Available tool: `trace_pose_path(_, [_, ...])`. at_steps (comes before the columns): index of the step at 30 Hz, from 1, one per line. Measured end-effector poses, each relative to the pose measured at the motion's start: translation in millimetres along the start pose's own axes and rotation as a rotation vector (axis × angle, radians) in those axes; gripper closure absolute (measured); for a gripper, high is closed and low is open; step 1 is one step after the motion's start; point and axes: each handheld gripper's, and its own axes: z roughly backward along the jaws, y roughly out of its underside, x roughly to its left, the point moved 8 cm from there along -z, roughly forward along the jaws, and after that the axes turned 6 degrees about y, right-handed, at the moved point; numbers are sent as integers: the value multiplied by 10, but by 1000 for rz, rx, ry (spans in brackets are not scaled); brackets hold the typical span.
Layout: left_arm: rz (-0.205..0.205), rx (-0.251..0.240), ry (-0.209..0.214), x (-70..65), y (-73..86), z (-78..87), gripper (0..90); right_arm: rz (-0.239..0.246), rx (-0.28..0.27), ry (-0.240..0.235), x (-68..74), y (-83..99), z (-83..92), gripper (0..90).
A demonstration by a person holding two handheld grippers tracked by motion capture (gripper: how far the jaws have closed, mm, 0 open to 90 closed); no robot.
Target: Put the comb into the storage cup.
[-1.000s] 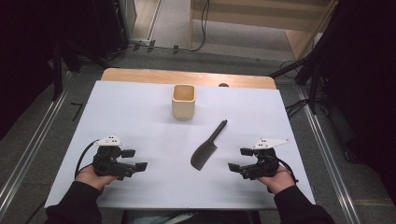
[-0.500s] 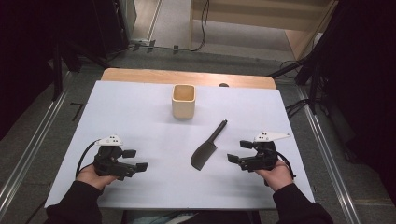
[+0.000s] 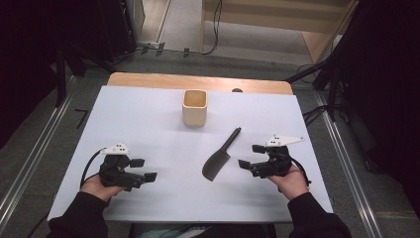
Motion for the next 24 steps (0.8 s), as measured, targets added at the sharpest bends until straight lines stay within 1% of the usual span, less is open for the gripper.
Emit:
trace_pose_path(10, [-2, 0, -2, 1, -1, 3, 191, 13, -8, 0, 12, -102, -68, 130])
trace_pose_path(17, [-4, 1, 2, -4, -5, -7, 191, 12, -17, 1, 6, -167, -115, 130])
trace_pose_path(18, [-4, 1, 2, -3, -5, -7, 191, 4, -19, 2, 9, -177, -120, 130])
trace_pose_path(20, [-3, -2, 3, -3, -7, -7, 191, 10, -20, 8, -2, -191, -131, 130])
trace_pose_path(24, [-1, -2, 1, 1, -8, -4, 191, 6, -25, 10, -13, -221, -151, 132])
